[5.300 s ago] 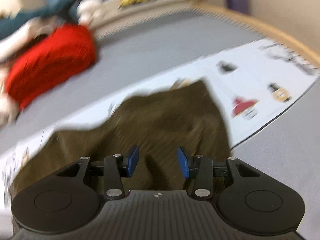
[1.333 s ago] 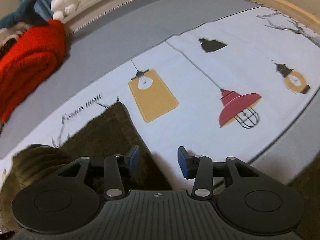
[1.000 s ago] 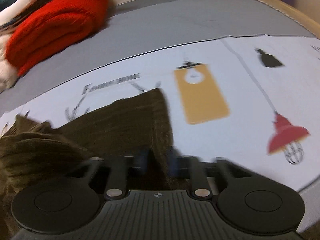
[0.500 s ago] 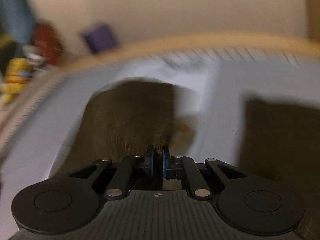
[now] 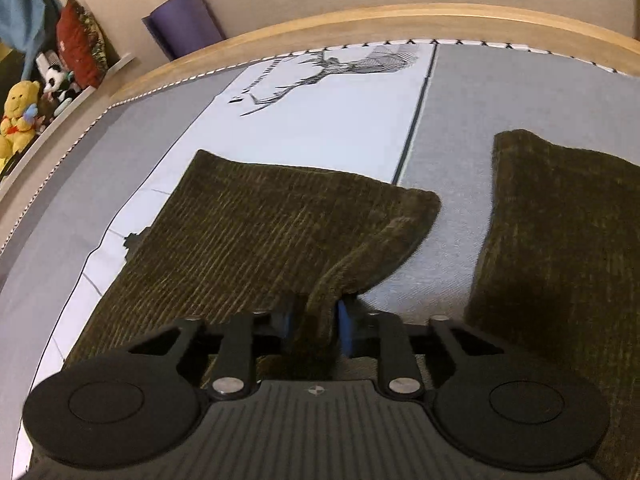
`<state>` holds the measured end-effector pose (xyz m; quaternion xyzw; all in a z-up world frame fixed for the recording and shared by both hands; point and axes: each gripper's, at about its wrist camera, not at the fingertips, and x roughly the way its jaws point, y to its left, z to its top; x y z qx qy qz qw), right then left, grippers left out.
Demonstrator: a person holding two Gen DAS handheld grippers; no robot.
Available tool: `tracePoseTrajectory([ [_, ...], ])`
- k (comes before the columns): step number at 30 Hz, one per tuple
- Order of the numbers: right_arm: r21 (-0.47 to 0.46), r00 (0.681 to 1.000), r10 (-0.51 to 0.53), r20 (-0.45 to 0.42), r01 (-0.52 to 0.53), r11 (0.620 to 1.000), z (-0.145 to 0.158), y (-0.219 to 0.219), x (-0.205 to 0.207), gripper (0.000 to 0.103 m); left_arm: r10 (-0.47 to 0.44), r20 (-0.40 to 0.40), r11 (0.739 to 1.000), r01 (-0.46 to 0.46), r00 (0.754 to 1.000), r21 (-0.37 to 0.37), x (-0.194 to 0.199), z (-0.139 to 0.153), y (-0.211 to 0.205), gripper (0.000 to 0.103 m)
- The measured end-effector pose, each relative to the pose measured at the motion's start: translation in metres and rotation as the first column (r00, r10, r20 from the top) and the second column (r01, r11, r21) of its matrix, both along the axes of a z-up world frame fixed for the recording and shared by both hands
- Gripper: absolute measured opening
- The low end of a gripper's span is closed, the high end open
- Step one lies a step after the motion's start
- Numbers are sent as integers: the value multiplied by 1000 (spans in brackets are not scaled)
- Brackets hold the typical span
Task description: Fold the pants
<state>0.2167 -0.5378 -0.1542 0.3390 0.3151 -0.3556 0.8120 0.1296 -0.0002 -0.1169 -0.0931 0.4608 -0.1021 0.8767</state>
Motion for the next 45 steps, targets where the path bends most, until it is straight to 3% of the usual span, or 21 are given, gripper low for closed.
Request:
tracePoseTrajectory([
  [3, -2, 1000, 1, -1, -1, 1000, -1, -2, 0, 16, -87, 20, 996, 88, 996, -17, -2, -2, -17, 82],
  [4, -6, 1000, 6, -3, -6, 1000, -1, -1, 0, 15, -111, -3, 994, 111, 994, 12, -1, -7, -22, 77],
  [5, -12, 1000, 11, -6, -11, 1000, -1, -1, 0, 14, -128, -57, 988, 132, 990, 77, 1, -17, -28, 57],
  [6, -17, 1000, 15, -8, -15, 1000, -1, -1, 0, 12, -145, -122, 974, 163, 982, 158, 1, -29, -32, 46],
  [8, -21, 1000, 17, -10, -18, 1000, -1, -1, 1, 11, -208, -107, 951, 227, 972, 210, -5, -29, -35, 37],
  [11, -56, 1000, 15, -20, -16, 998, 2, -2, 1, 9, -248, -172, 932, 283, 954, 225, -8, -20, -30, 30],
  [14, -124, 998, -41, -48, 35, 992, 4, -12, -5, 9, -307, -234, 897, 362, 923, 254, -15, -20, -18, 32],
  [18, -104, 994, -73, -85, 64, 992, -4, -23, -13, 14, -323, -227, 908, 368, 919, 199, -13, -14, -7, 36],
  [19, -121, 993, -53, -105, 40, 992, -2, -21, -9, 16, -333, -214, 911, 372, 918, 179, -13, -10, -7, 47],
  [20, -121, 993, -40, -115, 26, 992, 1, -19, -7, 29, -344, -196, 915, 375, 918, 148, -14, -4, -3, 62],
  [21, -107, 993, -42, -108, 30, 994, 4, -19, -8, 47, -350, -161, 923, 369, 923, 109, -16, 5, 1, 69],
  [22, -101, 994, -58, -97, 49, 994, 7, -18, -10, 51, -339, -111, 935, 347, 934, 67, -17, 17, 9, 78],
  [23, -114, 993, -81, -85, 71, 991, 14, -15, -15, 51, -316, -76, 947, 320, 946, 33, -17, 26, 16, 79],
  [26, -181, 992, -113, -65, 99, 978, 44, 0, -26, 51, -183, 8, 981, 183, 983, -60, -15, 51, 55, 79],
  [28, -197, 995, -100, -14, 95, 976, 71, 14, -34, 51, -55, 30, 996, 57, 998, -62, -14, 60, 87, 79],
  [32, -211, 991, 54, 122, -27, 977, 141, 69, -56, 53, 183, 12, 983, -182, 983, -16, -15, 57, 155, 79],
  [36, -184, 930, 306, 202, -271, 945, 191, 144, -85, 64, 312, -43, 950, -311, 949, 29, -14, 41, 205, 79],
  [38, -176, 872, 439, 216, -407, 896, 196, 180, -98, 68, 349, -65, 937, -347, 935, 40, -12, 34, 221, 79],
  [41, -218, 789, 579, 206, -540, 813, 178, 222, -104, 69, 380, -103, 925, -376, 919, 56, -17, 19, 236, 80],
  [43, -230, 791, 601, 113, -567, 791, 155, 247, -95, 69, 375, -111, 927, -368, 921, 74, -15, 10, 238, 84],
  [45, -148, 779, 622, 85, -607, 781, 135, 261, -81, 67, 376, -115, 926, -366, 920, 94, -14, 4, 237, 84],
])
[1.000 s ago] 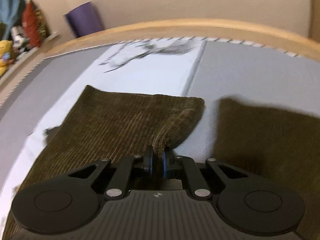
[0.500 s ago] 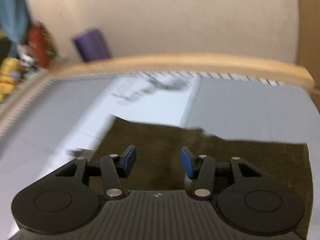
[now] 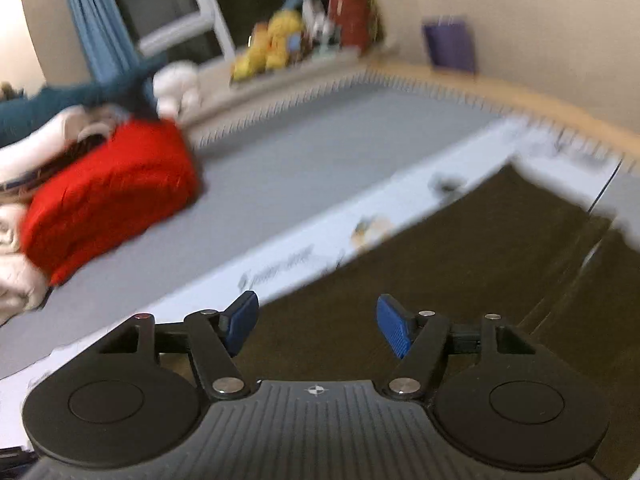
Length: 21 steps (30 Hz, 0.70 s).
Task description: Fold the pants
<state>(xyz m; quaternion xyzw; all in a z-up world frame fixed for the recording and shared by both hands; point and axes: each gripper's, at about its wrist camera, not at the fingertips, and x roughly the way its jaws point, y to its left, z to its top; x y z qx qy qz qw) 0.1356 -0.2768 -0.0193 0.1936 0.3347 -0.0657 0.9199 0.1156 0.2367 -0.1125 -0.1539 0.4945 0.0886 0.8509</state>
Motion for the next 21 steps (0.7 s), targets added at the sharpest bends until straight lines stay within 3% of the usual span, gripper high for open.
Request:
tracePoseTrajectory([
  [2, 13, 997, 70, -39, -70, 997, -11, 14, 12, 66, 19, -18, 1000, -19, 1000, -1, 6, -8, 1, 84],
  [5, -110, 987, 145, -64, -151, 982, -14, 33, 20, 67, 47, -50, 999, -47, 998, -6, 12, -20, -3, 84],
  [7, -99, 983, 170, -71, -176, 979, -14, 33, 25, 67, 42, -76, 999, -42, 996, 5, 18, -26, -9, 84],
  [12, -112, 977, 191, -90, -201, 973, -16, 35, 32, 67, 5, -129, 992, 11, 992, 123, 26, -36, -28, 82],
  [15, -105, 977, 187, -98, -197, 975, -21, 41, 33, 67, -8, -138, 985, 32, 990, 169, 26, -37, -32, 67],
  [17, -113, 977, 186, -103, -197, 974, -22, 43, 34, 67, -31, -134, 981, 56, 991, 188, 24, -33, -34, 45],
  [21, -111, 974, 191, -118, -205, 973, -25, 46, 31, 67, -25, -91, 967, 47, 996, 251, 20, -21, -39, 14],
])
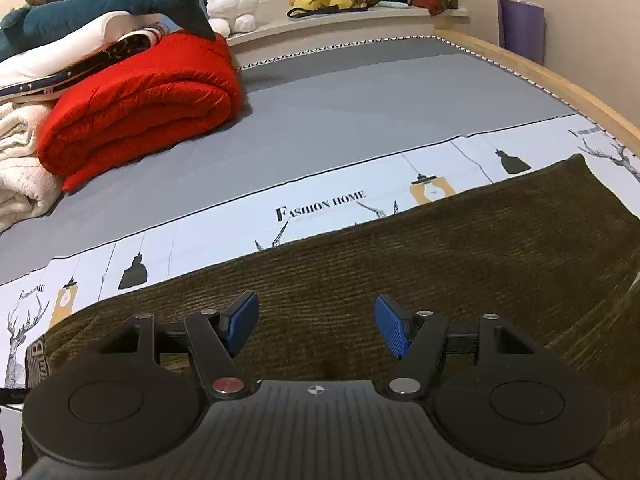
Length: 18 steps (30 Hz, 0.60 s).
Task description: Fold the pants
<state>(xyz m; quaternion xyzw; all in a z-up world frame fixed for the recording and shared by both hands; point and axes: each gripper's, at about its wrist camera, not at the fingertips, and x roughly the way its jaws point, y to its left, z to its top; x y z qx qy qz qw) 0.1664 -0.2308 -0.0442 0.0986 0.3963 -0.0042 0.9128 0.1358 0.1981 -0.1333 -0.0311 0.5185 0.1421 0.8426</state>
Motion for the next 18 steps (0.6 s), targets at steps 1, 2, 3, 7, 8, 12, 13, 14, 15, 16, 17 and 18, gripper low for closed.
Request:
tracePoseTrajectory([
  [1, -1, 1000, 2, -1, -2, 1000, 0, 0, 0, 67, -4, -2, 999, 4, 1000, 44, 0, 1, -3, 15],
  [2, -4, 1000, 6, -1, -6, 1000, 0, 2, -1, 67, -8, -6, 999, 9, 1000, 53, 0, 1, -3, 15],
  [3, -5, 1000, 7, 0, -7, 1000, 1, 2, -1, 67, -9, -14, 999, 9, 1000, 53, 0, 1, -3, 15],
  [7, -8, 1000, 8, -3, -8, 1000, 4, 1, -4, 67, -22, -36, 998, 24, 999, 58, -1, 3, -3, 17],
  [8, -11, 1000, 11, -4, -11, 1000, 5, 1, -5, 67, -11, -38, 999, 13, 999, 42, -1, 3, 0, 17],
  [12, -22, 1000, 25, -9, -25, 999, 9, 3, -8, 67, 60, -26, 994, -62, 998, -89, -11, 17, 20, 31],
  [13, -24, 999, 35, -10, -35, 999, 10, 4, -10, 67, 71, -15, 989, -72, 997, -129, -17, 24, 27, 49],
  [14, -27, 999, 49, -11, -49, 998, 11, 6, -12, 67, 79, -7, 983, -80, 997, -165, -23, 30, 32, 59],
  [15, -31, 998, 66, -11, -66, 997, 12, 8, -16, 67, 85, 4, 975, -82, 996, -207, -30, 37, 38, 71],
  [16, -36, 997, 83, -9, -83, 996, 14, 11, -19, 67, 75, 15, 968, -69, 997, -240, -37, 43, 42, 74],
  [17, -44, 995, 99, -7, -99, 994, 16, 13, -23, 67, 62, 18, 965, -55, 998, -257, -44, 47, 44, 77],
  [18, -52, 993, 117, -6, -117, 992, 17, 15, -27, 67, 50, 11, 964, -45, 999, -262, -52, 48, 47, 79],
])
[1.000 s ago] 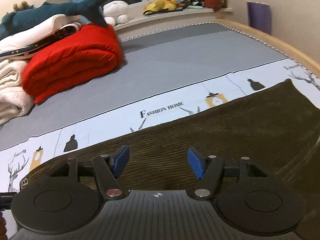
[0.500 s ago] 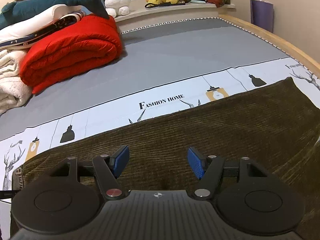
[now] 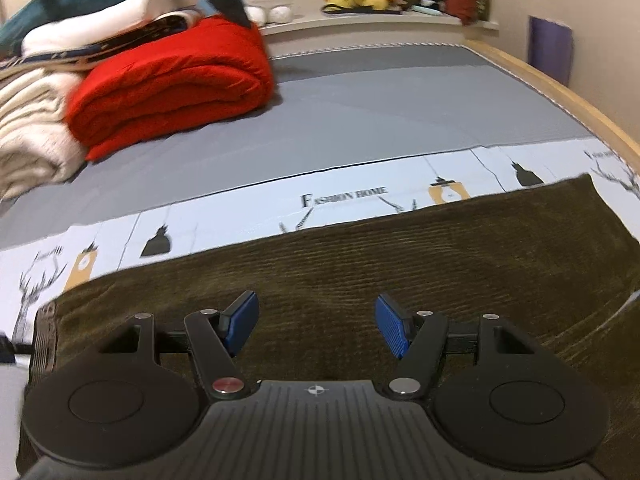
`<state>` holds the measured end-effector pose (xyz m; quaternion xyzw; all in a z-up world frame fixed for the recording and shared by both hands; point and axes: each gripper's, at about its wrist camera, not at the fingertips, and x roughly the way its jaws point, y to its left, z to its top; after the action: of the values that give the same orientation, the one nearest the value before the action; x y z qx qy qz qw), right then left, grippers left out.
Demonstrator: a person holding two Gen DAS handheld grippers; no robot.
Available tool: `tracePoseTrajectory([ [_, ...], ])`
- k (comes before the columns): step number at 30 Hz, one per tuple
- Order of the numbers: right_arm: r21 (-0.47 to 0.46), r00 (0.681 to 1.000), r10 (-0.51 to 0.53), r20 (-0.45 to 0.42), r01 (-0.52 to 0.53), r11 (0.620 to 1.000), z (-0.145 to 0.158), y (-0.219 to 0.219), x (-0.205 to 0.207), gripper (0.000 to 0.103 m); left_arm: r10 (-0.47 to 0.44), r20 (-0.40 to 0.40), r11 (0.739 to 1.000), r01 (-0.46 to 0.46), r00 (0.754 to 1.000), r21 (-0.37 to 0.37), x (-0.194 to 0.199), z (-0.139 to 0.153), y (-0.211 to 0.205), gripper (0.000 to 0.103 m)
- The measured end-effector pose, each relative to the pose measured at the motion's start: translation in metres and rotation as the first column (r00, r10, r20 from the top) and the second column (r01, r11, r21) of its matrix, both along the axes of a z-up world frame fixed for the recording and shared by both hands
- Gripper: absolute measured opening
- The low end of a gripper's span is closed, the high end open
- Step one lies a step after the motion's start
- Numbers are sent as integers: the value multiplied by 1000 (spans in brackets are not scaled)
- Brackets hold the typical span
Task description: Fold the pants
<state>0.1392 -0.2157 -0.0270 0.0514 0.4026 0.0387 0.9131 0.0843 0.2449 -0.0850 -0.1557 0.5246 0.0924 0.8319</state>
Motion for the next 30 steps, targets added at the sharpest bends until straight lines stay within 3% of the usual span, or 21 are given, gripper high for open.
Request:
tracePoseTrajectory([
  [5, -35, 998, 67, 11, -67, 997, 6, 1, -21, 67, -68, -107, 997, 65, 992, -34, -32, -28, -1, 82],
  [8, -54, 998, 59, 12, -59, 997, 6, -8, -30, 67, -90, -184, 995, 96, 979, 19, -47, -53, -8, 84],
  [12, -34, 999, -32, -6, 31, 999, 3, -33, -35, 67, -129, -174, 990, 137, 976, 37, -65, -61, -17, 81],
  [14, -19, 996, -82, -24, 82, 996, 0, -45, -35, 67, -178, -147, 983, 183, 973, 19, -71, -56, -24, 48],
  [19, 10, 990, -128, -51, 128, 992, -6, -54, -37, 67, -231, -132, 959, 248, 964, 135, -81, -42, -42, 25],
  [25, 15, 990, -130, -48, 131, 991, -5, -57, -32, 67, -315, -223, 915, 357, 923, 185, -90, -40, -43, 25],
  [29, 23, 990, -135, -44, 136, 990, -1, -64, -30, 67, -388, -269, 857, 453, 881, 246, -95, -34, -57, 33],
  [30, 21, 990, -134, -40, 135, 991, 0, -65, -30, 67, -391, -257, 844, 456, 884, 283, -96, -27, -61, 33],
])
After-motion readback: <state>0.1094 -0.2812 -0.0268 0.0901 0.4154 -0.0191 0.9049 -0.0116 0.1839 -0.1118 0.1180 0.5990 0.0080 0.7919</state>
